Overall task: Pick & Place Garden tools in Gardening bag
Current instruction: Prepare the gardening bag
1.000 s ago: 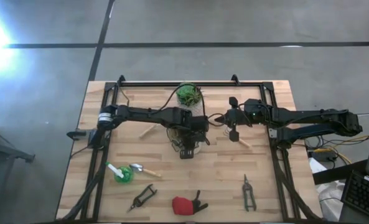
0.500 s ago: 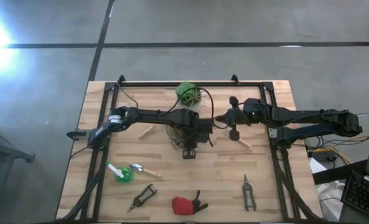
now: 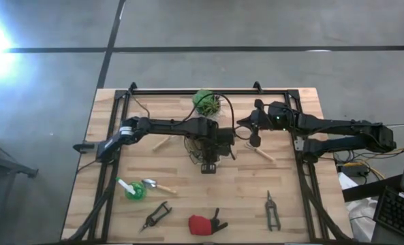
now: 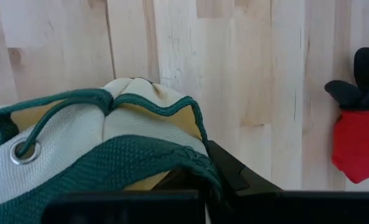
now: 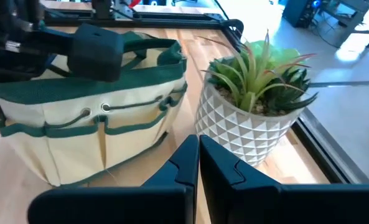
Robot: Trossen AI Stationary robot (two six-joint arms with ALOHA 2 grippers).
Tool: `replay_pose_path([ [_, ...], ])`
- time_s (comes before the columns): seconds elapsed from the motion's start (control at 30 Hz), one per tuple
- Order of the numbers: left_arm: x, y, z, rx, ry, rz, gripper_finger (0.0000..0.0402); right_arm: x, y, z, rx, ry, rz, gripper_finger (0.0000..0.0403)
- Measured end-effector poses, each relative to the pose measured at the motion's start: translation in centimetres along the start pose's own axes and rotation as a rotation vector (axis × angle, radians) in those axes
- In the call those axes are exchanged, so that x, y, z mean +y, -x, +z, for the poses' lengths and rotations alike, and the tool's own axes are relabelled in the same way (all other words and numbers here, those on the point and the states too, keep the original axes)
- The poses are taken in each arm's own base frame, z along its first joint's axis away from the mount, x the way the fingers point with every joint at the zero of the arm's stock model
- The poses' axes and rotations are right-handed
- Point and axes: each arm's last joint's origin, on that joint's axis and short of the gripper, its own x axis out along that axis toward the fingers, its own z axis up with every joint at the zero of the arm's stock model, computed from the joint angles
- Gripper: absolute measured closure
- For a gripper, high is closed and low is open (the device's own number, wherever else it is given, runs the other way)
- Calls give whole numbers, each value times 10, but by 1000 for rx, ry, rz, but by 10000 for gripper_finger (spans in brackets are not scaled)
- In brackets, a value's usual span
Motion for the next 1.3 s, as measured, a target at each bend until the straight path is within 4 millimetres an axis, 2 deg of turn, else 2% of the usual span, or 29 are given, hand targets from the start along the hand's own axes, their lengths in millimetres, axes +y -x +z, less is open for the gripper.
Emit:
replay_pose_path([
  [0.2,0,0,1,-7,-2,1,396,0,0,0,0,0,1,394],
  [0.33,0,0,1,-7,-2,-8,379,0,0,0,-1,0,1,394],
  [0.8,0,0,1,-6,14,-10,255,0,0,0,-1,0,2,394],
  [0.97,-1,5,0,-13,17,-11,227,0,0,0,0,4,2,394],
  [1.3,-13,51,3,-95,-3,-6,225,0,0,-1,5,3,3,394],
])
